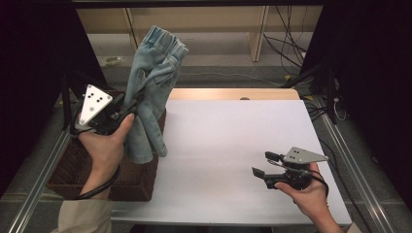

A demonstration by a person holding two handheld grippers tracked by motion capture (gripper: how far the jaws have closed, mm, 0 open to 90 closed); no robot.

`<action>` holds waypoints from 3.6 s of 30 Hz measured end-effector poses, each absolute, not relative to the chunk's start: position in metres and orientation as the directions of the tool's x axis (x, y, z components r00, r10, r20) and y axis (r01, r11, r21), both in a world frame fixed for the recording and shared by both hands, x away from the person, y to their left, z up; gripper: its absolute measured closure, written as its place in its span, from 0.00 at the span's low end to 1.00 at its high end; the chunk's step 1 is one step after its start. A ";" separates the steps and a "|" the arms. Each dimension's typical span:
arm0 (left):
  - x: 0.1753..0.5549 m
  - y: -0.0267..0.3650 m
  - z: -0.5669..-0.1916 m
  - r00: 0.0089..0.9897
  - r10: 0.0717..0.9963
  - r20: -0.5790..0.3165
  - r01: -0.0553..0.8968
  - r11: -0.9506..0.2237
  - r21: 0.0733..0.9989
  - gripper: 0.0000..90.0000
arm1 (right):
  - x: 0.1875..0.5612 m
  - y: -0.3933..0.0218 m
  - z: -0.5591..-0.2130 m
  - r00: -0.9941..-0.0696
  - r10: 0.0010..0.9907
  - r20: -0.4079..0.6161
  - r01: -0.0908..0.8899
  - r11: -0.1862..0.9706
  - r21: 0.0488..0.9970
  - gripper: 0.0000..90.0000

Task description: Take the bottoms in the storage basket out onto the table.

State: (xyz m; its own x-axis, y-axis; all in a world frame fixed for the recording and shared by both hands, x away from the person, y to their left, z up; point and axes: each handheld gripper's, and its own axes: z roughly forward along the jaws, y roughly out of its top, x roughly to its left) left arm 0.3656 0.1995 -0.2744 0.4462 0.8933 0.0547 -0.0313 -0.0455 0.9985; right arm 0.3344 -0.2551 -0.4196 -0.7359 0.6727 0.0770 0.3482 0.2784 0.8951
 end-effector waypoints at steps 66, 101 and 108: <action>0.355 0.165 -0.272 0.562 0.825 0.059 -0.040 -0.044 0.998 0.83 | 0.334 -0.255 -0.420 -0.735 0.673 0.080 0.350 0.277 0.895 0.28; 0.353 0.141 -0.276 0.621 0.781 0.071 -0.029 -0.067 0.997 0.83 | 0.334 -0.255 -0.420 -0.736 0.672 0.080 0.350 0.278 0.895 0.28; 0.352 0.136 -0.274 0.636 0.769 0.068 -0.031 -0.062 0.998 0.83 | 0.334 -0.255 -0.420 -0.735 0.673 0.079 0.351 0.279 0.894 0.28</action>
State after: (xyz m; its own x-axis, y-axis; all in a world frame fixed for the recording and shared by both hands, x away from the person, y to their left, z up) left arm 0.3522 0.1360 -0.2740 0.6358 0.7689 0.0679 -0.0314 -0.0622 0.9976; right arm 0.3344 -0.2554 -0.4197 -0.7353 0.6731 0.0791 0.3513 0.2787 0.8938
